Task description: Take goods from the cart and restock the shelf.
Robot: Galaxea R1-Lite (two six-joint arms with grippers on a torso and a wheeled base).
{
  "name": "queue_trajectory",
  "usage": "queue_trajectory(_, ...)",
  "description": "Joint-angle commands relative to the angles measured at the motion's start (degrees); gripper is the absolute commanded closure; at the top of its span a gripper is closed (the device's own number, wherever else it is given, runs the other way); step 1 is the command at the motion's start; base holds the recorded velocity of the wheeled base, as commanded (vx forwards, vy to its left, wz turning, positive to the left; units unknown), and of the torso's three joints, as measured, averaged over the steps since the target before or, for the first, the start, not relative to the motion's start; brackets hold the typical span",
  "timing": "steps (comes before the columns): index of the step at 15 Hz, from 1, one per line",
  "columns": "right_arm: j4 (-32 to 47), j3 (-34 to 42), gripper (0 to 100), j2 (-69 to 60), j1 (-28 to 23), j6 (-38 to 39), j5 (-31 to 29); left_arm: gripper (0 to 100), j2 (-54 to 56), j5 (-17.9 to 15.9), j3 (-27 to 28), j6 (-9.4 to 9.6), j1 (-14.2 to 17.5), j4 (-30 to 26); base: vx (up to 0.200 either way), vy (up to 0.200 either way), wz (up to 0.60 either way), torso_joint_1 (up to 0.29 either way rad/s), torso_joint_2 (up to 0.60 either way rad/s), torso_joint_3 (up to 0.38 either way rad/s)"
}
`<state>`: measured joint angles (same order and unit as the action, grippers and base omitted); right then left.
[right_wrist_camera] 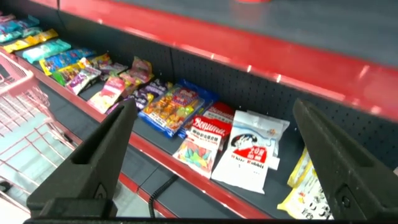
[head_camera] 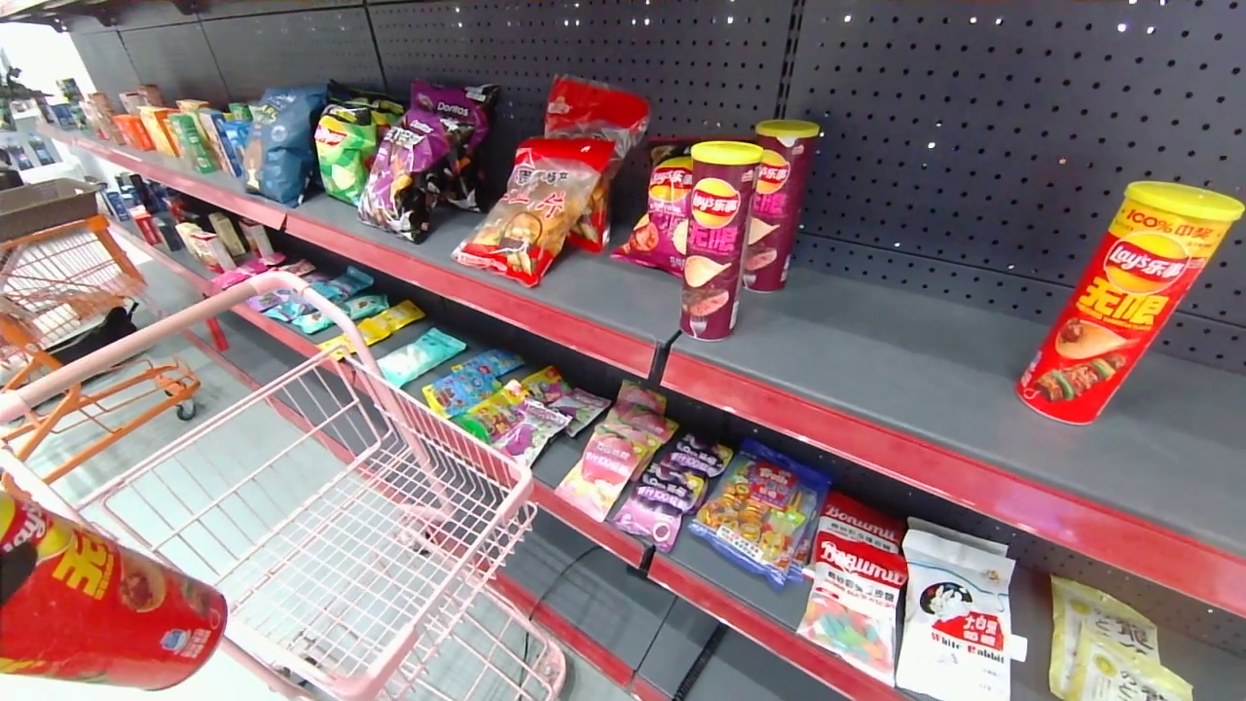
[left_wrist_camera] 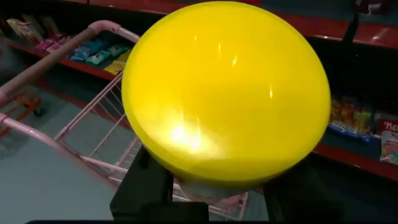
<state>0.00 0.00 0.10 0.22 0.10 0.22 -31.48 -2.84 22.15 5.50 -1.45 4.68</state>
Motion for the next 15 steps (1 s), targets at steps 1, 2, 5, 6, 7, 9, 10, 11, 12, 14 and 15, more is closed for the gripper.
queue_trajectory(1, 0.00, 0.00, 0, -0.01, 0.04, -0.01, 0.13, 100, -0.08, 0.12, 0.17, 0.13, -0.04, 0.15, 0.000, 0.000, 0.00, 0.237, -0.62, -0.378)
queue_trajectory(2, 0.00, 0.00, 0, -0.01, 0.04, -0.01, 0.04, 100, 0.01, 0.12, 0.17, 0.21, -0.04, 0.15, 0.000, 0.000, 0.00, 0.217, -0.53, -0.320)
queue_trajectory(5, 0.00, 0.00, 0, -0.01, -0.04, -0.01, 0.04, 100, 0.19, 0.12, 0.09, 1.62, -0.04, 0.24, 0.000, 0.000, 0.00, 0.183, -0.43, -0.256)
queue_trajectory(6, 0.00, 0.00, 0, -0.01, 0.04, -0.01, 0.04, 100, 0.19, 0.12, 0.00, 2.15, -0.04, 0.24, 0.000, 0.000, 0.00, 0.154, -0.39, -0.227)
queue_trajectory(7, 0.00, 0.00, 0, -0.01, 0.04, 0.08, 0.13, 100, 0.27, 0.03, 0.09, 3.03, -0.04, 0.24, 0.000, 0.000, 0.00, 0.154, -0.38, -0.217)
queue_trajectory(9, -0.09, 0.00, 0, -0.01, 0.04, 0.34, 0.13, 100, 0.19, 0.03, 0.09, 3.12, -0.04, 0.24, 0.000, 0.000, 0.00, 0.132, -0.33, -0.178)
queue_trajectory(10, -0.09, 0.00, 0, -0.01, 0.04, 0.25, 0.13, 100, 0.27, 0.29, 0.17, 3.12, -0.04, 0.24, 0.000, 0.000, 0.00, 0.027, -0.07, -0.036)
queue_trajectory(11, -0.09, 0.00, 0, -0.01, 0.04, 0.17, 0.13, 100, 0.19, 0.29, 0.44, 3.12, -0.04, 0.24, 0.000, 0.000, -0.60, 0.012, -0.03, -0.022)
queue_trajectory(12, -0.09, 0.00, 0, -0.01, 0.04, 0.25, 0.13, 100, 0.01, 0.29, 0.70, 3.12, -0.04, 0.24, 0.000, 0.000, -0.60, 0.007, -0.02, -0.002)
queue_trajectory(14, 0.00, 0.00, 0, -0.01, 0.04, 0.34, 0.13, 100, -0.25, 0.73, 0.53, 3.99, -0.04, 0.24, 0.000, 0.000, -0.60, 0.002, -0.01, 0.000)
queue_trajectory(15, 0.00, 0.00, 0, -0.01, 0.04, 0.34, 0.13, 100, -0.34, 1.70, 0.44, 4.70, -0.04, 0.15, 0.000, 0.000, -0.60, 0.002, 0.00, 0.002)
